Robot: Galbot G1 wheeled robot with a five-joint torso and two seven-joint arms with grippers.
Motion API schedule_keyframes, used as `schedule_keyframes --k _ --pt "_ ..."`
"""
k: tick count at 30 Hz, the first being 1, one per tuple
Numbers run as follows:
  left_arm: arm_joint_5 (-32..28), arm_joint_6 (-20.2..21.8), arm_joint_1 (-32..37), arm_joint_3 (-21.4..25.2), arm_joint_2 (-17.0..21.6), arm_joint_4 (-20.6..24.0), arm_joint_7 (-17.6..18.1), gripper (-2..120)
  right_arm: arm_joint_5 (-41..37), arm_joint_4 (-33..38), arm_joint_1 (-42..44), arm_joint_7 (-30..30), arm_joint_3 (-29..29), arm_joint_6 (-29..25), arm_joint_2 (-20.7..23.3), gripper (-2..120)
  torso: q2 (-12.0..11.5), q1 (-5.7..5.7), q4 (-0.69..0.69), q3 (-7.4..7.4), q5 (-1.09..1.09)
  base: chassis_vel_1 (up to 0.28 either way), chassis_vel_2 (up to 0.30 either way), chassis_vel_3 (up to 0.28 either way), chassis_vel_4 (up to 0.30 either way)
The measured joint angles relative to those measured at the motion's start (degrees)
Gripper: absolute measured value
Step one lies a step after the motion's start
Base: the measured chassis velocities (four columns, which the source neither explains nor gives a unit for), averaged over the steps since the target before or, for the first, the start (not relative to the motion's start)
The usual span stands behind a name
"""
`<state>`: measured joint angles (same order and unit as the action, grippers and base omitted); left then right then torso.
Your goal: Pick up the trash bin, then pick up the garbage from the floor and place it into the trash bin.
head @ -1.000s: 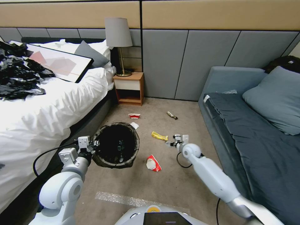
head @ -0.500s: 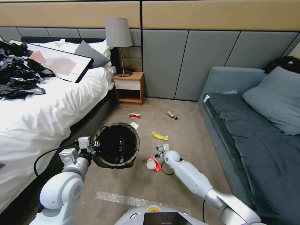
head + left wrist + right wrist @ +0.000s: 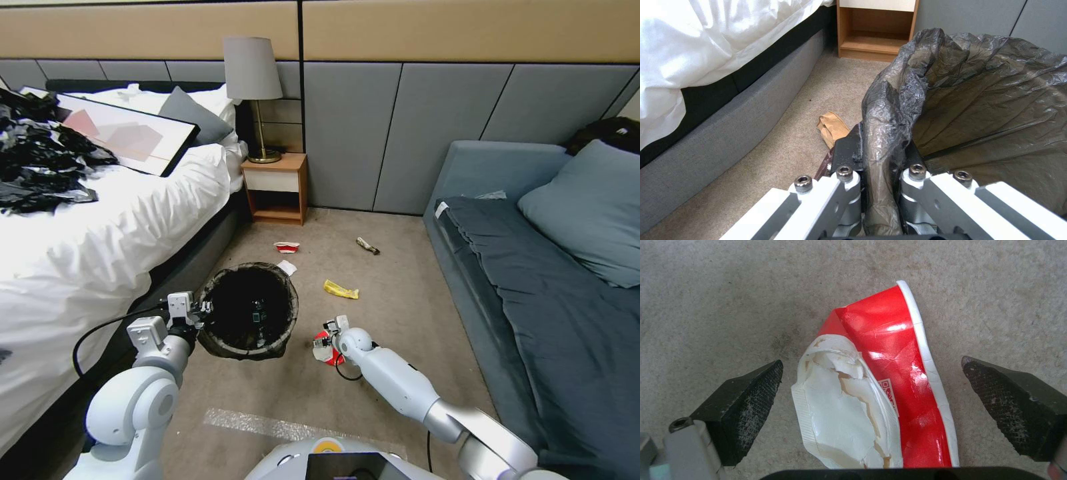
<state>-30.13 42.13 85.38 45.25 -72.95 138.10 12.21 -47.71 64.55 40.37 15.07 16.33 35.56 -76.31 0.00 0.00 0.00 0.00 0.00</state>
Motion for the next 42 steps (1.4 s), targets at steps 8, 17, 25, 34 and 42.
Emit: schedule_keyframes --k 8,17,25,34,42 --pt "0.01 0.0 -0.2 0.01 0.06 -0.04 -0.01 5 0.45 -0.7 0.52 -0.48 -0.27 -0.16 -0.02 100 0.0 0.0 -0.01 0.0 0.0 0.0 0.0 0.0 0.0" --pt "0.13 0.0 -0.03 -0.03 -0.26 0.05 0.01 5 0.7 -3.02 -0.03 -0.99 -0.24 -0.52 -0.62 100 0.0 0.0 0.0 0.0 0.01 0.0 0.0 0.0 0.0" --pt "0.17 0.0 -0.15 -0.06 0.16 0.05 0.01 4 2.47 -5.61 0.28 -2.11 -0.92 -1.44 -0.8 100 0.0 0.0 0.0 0.0 0.0 0.0 0.0 0.0 0.0" --pt "0.17 0.0 -0.09 -0.05 -0.01 0.02 0.07 4 4.44 -7.9 0.48 -2.72 -1.38 -2.27 -2.01 100 0.0 0.0 -0.01 -0.01 0.0 0.0 0.0 0.0 0.0" --pt "0.17 0.0 -0.22 0.03 -0.05 -0.03 0.07 4 5.17 -8.3 0.35 -2.93 -1.43 -2.64 -2.21 90 0.01 0.0 -0.01 -0.02 -0.01 0.0 0.0 0.0 0.0"
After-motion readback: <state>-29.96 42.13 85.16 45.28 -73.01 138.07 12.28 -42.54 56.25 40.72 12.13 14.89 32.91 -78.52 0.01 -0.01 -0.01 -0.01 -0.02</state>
